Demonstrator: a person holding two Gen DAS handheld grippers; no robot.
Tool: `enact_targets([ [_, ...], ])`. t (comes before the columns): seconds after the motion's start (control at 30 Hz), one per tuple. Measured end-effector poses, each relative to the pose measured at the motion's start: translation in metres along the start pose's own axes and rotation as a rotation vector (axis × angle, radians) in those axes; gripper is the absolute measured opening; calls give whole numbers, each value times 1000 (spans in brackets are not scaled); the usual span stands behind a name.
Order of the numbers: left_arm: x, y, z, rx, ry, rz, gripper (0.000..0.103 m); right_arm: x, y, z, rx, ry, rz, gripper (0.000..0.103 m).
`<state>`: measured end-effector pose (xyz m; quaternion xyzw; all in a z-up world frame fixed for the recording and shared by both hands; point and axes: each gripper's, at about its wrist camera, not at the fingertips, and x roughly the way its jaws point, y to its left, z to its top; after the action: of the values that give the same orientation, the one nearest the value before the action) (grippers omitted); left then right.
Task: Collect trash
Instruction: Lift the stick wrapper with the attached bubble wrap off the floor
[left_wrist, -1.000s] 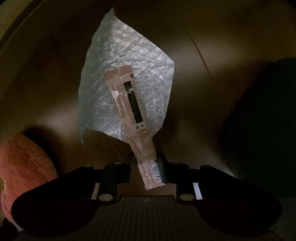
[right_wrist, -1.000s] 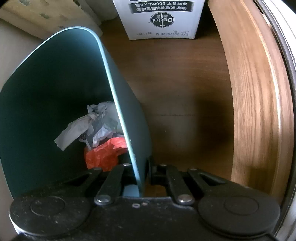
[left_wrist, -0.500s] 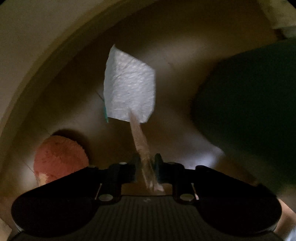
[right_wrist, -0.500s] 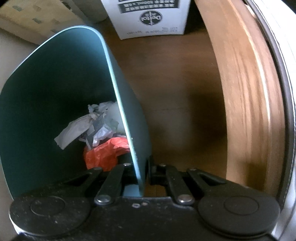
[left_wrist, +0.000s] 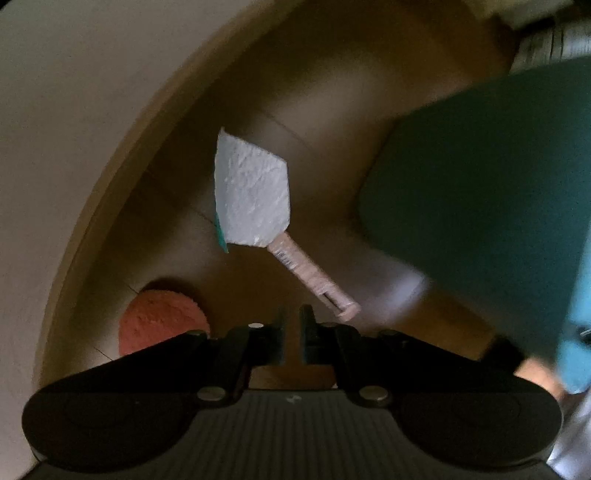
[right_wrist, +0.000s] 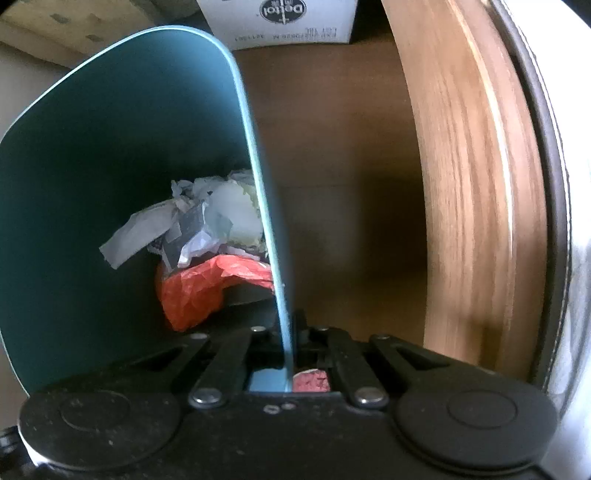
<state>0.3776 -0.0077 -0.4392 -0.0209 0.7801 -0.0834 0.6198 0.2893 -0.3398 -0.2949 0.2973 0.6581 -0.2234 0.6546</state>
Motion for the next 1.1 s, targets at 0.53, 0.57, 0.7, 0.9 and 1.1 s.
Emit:
enact_targets([
  [0.53,148,-3,5,-377,26,-61,68,-8,-8,-5,-105,-7,67,6],
  [0.57,150,-8,6,-353,15,-51,68,-8,-9,-5,-105,-5,70,6],
  [0.7,164,-15,5,-335,10,-15,68,-8,-10,-3,-108,4,73,7],
  [0.9,167,-26,-2,-325,-16,33,71,-6,-7,-2,-123,11,71,7],
  [1.1,156,-50,-4,-247,-48,70,32,-5,-6,-3,-124,5,70,7],
])
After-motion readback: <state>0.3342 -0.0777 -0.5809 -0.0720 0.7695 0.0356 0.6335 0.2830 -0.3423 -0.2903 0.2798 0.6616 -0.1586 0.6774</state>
